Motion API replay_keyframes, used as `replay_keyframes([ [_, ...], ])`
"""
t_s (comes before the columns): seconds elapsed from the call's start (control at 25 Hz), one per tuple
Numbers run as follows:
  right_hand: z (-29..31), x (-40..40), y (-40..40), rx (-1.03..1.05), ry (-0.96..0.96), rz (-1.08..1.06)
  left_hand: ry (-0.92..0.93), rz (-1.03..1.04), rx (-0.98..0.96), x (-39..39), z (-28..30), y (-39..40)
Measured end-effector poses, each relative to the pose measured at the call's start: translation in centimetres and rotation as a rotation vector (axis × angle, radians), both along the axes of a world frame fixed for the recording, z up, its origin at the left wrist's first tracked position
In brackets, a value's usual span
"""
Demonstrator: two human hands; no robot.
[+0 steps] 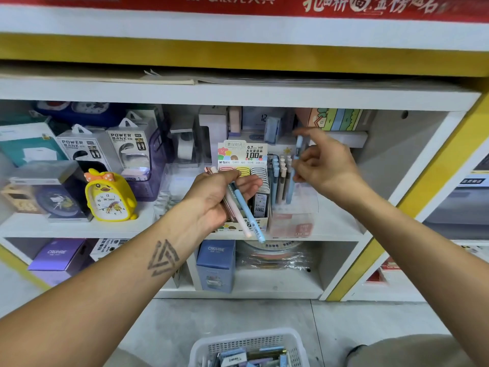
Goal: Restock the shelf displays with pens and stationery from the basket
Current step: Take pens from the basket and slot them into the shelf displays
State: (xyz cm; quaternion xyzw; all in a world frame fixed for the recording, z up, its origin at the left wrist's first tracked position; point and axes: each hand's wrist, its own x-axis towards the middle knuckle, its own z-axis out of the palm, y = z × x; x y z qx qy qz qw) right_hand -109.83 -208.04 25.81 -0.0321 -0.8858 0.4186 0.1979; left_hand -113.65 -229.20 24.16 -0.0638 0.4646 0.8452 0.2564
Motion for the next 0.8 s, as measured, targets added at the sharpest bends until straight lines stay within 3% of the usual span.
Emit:
replay_keyframes([
  [0.12,-1.7,-0.5,0.2,0.173,0.078,-0.016,-0.006,0.014,-0.021,0.0,-0.3,0.0],
  [0.44,-3.4,-0.7,-0.2,0.366,0.074,0.080,0.006,0.008,-0.015,0.0,-0.3,0.0],
  [0.64,-3.1,-0.3,-1.2,0.707,0.068,0.095,0.017,-0.010,0.054,0.2,0.0,0.1],
  [0.72,-2.5,0.0,-2.1,0.553,0.055,0.117,0.029,-0.016,0.074,0.2,0.1,0.2],
  [0.8,-1.5,0.7,-3.6,0.090,-0.089,0.230,0.044,0.006,0.074,0.1,0.1,0.2],
])
